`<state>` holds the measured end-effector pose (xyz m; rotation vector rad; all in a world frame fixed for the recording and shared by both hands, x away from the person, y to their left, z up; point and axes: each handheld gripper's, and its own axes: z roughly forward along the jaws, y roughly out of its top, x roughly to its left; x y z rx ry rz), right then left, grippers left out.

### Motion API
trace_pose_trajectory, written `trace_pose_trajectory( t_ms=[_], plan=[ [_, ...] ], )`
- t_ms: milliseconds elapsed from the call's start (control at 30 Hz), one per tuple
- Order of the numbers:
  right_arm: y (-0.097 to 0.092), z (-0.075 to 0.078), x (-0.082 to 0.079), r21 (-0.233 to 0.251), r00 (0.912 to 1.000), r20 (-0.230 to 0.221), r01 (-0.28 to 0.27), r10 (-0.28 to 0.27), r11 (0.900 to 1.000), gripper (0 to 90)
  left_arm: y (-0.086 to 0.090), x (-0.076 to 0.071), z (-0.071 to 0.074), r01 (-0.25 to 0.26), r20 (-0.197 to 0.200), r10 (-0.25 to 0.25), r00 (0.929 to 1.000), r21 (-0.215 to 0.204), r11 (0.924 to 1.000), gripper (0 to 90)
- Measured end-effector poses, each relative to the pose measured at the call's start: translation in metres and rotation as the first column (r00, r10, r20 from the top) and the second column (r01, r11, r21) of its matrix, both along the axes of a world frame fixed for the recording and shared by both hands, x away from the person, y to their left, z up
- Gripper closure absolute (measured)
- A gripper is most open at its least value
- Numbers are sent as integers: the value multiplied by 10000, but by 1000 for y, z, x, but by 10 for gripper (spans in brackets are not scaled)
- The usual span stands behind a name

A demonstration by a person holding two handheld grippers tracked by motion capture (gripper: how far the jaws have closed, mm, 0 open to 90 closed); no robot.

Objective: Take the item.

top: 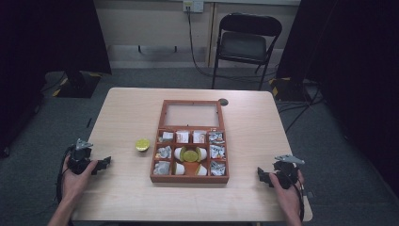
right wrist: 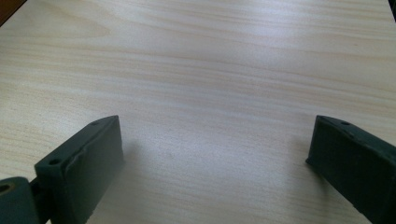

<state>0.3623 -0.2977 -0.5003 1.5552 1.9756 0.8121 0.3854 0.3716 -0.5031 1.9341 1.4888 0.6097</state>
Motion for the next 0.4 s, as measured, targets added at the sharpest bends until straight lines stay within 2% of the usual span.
trace_pose_trajectory(
  t_ms=[67,400],
  plan=[
    [0,0,0,2,10000,2,0,0,10000,25,1,0,-2,-49,135,50,9999,-54,10000,44],
    [0,0,0,2,10000,1,15,-15,10000,25,0,0,-2,-43,126,44,9999,-47,10000,41]
  ],
)
